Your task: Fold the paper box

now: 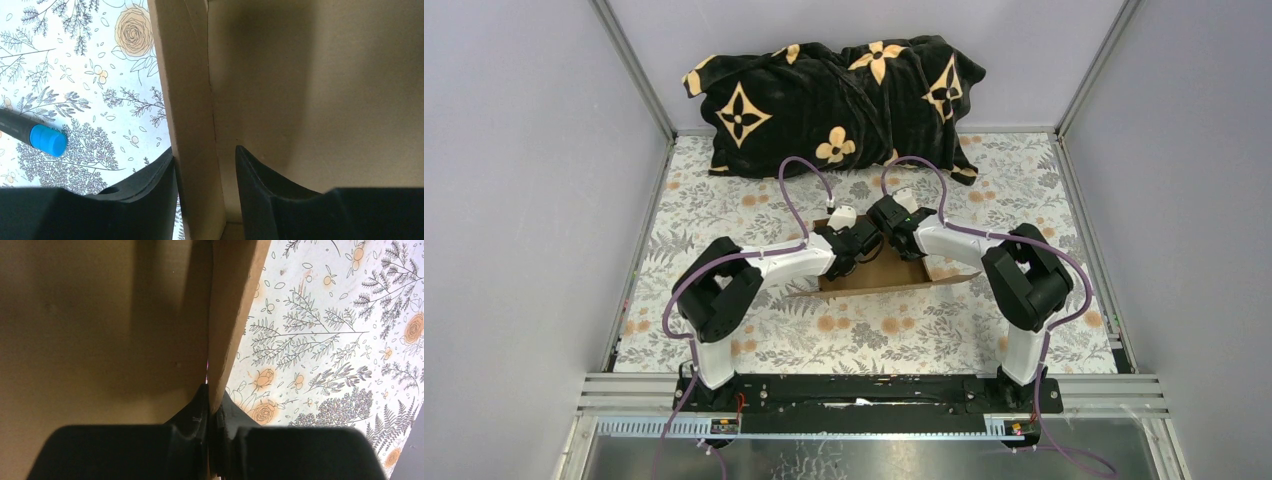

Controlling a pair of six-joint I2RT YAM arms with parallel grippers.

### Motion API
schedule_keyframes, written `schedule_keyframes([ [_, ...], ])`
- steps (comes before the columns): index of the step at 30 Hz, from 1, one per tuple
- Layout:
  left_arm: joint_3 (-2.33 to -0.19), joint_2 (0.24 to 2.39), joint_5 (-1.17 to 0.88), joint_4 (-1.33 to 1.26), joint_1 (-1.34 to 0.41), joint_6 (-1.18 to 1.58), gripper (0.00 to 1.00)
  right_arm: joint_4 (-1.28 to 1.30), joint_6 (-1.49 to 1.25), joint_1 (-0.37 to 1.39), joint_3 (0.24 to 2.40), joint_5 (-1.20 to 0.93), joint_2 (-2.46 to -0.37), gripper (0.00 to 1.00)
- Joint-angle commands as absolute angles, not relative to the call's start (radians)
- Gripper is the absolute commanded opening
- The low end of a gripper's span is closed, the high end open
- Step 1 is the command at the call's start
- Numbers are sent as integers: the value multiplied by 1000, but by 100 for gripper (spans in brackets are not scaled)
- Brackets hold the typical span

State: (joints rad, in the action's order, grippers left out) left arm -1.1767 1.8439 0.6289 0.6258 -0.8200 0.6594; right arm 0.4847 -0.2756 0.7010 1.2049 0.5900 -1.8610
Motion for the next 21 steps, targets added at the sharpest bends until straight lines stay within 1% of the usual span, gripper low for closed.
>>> schedule_keyframes([
  [1, -1196, 1863, 589, 545, -831, 667, 51, 497, -261, 733, 1216, 596, -1892, 4],
  [8, -1146, 1748, 570, 486, -827, 626, 58, 480, -261, 728, 1197, 538, -1829, 12],
  [10, -1144, 1727, 544, 472, -820, 605, 59, 482, -261, 721, 1200, 515, -1811, 16],
  [14, -1124, 1701, 459, 416, -795, 571, 61, 482, -263, 697, 1207, 441, -1792, 28],
  [18, -1091, 1667, 389, 354, -778, 555, 62, 468, -271, 671, 1200, 375, -1764, 32],
  [21, -1086, 1659, 376, 337, -776, 538, 62, 453, -277, 648, 1198, 317, -1745, 38],
])
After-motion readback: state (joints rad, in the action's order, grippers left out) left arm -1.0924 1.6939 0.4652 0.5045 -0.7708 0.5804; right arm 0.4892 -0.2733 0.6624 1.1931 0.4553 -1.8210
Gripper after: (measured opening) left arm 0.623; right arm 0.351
